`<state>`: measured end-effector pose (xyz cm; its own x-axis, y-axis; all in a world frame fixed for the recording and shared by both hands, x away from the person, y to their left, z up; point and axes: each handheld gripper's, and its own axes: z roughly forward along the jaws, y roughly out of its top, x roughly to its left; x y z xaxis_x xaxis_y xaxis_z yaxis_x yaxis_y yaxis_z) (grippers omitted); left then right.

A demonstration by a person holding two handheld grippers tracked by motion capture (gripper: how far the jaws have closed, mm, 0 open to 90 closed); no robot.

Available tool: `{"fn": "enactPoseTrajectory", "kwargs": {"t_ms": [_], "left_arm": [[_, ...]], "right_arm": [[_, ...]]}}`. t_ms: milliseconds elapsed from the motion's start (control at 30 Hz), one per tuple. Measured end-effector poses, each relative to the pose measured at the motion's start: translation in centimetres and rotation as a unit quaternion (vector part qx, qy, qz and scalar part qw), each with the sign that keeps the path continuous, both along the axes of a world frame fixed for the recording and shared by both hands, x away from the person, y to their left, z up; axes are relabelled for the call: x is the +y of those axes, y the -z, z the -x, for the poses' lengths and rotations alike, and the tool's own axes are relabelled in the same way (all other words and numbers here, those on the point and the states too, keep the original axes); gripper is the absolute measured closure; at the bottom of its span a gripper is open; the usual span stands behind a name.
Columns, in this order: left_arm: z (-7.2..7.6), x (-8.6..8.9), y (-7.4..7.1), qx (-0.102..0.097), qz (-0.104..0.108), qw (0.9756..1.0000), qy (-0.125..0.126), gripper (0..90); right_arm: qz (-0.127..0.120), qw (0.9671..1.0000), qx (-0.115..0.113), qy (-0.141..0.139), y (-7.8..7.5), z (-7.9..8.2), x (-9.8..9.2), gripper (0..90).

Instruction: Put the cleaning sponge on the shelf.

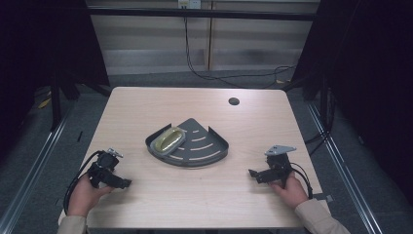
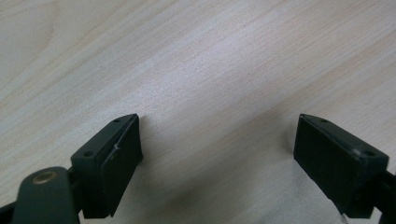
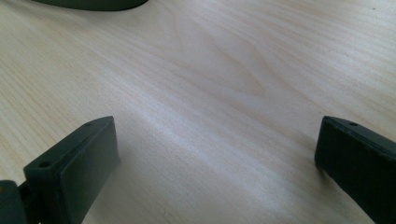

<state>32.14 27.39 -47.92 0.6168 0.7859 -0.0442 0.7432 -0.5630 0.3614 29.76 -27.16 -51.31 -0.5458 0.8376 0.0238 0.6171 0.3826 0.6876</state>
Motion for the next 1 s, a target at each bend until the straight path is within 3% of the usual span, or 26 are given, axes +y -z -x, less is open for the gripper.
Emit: {"fn": "enactPoseTrajectory", "kwargs": {"t_ms": [200, 500, 800, 1000], "left_arm": [[0.4, 0.3, 0.5, -0.025, 0.008, 0.9996, 0.011, 8.6], [0.7, 0.5, 1.1, -0.041, 0.025, 0.9988, 0.012, 0.0], [1.2, 1.0, 1.4, -0.065, 0.041, 0.9969, 0.016, 0.0], [1.5, 1.4, 1.7, -0.088, 0.058, 0.9942, 0.022, 0.0]], "right_arm": [[0.0, 1.0, 0.0, 0.0, 0.0, 0.0, 0.0, 0.0], [0.0, 1.0, 0.0, 0.0, 0.0, 0.0, 0.0, 0.0], [0.0, 1.0, 0.0, 0.0, 0.0, 0.0, 0.0, 0.0], [0.0, 1.0, 0.0, 0.0, 0.0, 0.0, 0.0, 0.0]]}}
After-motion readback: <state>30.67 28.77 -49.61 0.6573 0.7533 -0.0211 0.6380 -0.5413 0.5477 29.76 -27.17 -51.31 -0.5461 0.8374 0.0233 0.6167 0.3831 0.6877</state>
